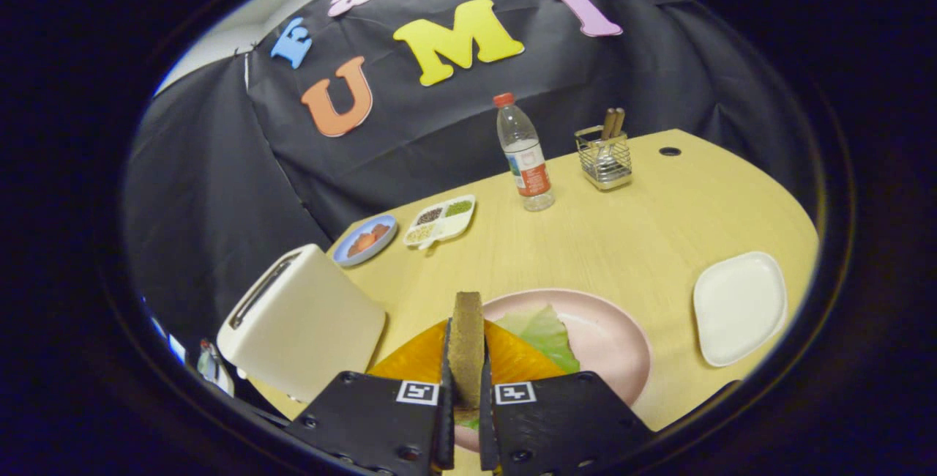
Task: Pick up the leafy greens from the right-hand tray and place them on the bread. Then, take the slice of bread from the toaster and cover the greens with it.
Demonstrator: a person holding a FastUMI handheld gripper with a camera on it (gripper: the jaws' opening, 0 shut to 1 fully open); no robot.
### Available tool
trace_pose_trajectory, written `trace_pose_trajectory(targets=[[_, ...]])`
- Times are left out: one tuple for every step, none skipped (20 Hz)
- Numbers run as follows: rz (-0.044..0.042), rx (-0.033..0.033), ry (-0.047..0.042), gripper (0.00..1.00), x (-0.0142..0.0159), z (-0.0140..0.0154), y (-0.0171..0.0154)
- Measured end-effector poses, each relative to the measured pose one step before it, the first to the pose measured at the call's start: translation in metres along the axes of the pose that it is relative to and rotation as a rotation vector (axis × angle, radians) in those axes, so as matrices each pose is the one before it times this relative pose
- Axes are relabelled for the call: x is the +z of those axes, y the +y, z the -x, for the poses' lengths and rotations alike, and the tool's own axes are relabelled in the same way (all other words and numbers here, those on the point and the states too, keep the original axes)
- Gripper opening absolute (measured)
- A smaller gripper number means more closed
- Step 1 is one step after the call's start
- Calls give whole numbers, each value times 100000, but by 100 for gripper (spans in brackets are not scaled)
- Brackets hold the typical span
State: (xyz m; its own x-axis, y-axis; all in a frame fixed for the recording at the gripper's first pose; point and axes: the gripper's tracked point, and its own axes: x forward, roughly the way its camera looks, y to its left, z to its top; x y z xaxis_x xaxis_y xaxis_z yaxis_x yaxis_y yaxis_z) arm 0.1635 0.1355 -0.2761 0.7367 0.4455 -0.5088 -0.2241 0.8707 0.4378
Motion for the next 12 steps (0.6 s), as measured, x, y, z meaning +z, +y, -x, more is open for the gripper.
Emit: trace_pose_trajectory(targets=[[-3304, 1889, -444, 13, 333, 298, -398], [-2404, 352, -1223, 13, 477, 49, -623], [-316, -2060, 439, 13, 20, 8, -1076], [313, -1462, 305, 15, -87, -198, -866], [516, -395, 257, 15, -142, -198, -389], [562, -853, 452, 15, -239, -115, -521], [661, -340, 254, 15, -274, -148, -301], [863, -843, -350, 16, -121, -221, -351], [1453, -973, -56, 19, -253, -99, -357], [1703, -1265, -236, 19, -568, -80, -239], [2499, -2443, -449, 19, -275, -182, -497], [3264, -1779, -222, 28, -351, -109, -253]])
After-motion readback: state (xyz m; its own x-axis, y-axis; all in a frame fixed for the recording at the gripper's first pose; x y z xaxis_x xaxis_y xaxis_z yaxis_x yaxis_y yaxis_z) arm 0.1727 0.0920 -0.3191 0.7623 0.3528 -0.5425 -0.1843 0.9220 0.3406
